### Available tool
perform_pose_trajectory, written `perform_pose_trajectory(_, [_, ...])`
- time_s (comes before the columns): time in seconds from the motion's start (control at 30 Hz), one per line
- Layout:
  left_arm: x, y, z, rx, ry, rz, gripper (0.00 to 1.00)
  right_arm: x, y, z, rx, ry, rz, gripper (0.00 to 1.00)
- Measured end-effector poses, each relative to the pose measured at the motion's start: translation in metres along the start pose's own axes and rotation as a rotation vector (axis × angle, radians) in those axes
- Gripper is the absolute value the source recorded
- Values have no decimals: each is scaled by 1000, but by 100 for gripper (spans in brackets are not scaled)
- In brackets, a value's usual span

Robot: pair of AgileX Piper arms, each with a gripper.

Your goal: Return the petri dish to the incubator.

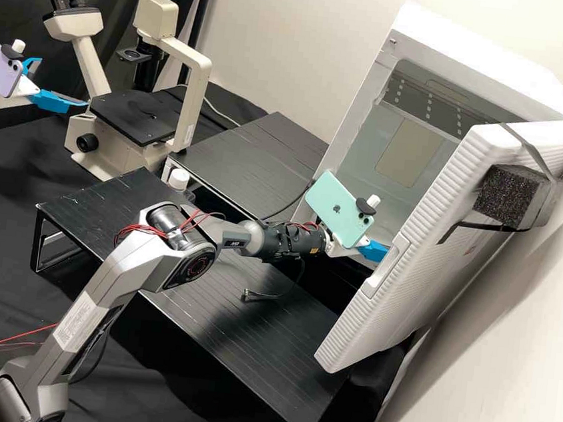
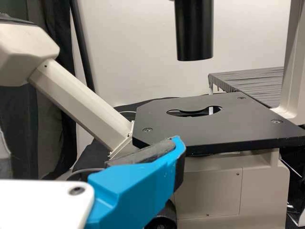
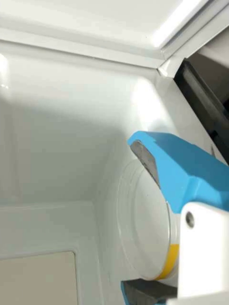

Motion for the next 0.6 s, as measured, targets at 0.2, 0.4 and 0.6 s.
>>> perform_pose_trajectory(0.2, [0, 0, 0, 0, 0, 0, 100, -2, -6, 4, -4, 7, -22, 100])
perform_pose_trajectory(0.4, [0, 0, 0, 0, 0, 0, 100, -14, -5, 5, 16, 43, -20, 100])
perform_pose_trajectory(0.6, [0, 0, 0, 0, 0, 0, 100, -38, 2, 9, 34, 77, -38, 100])
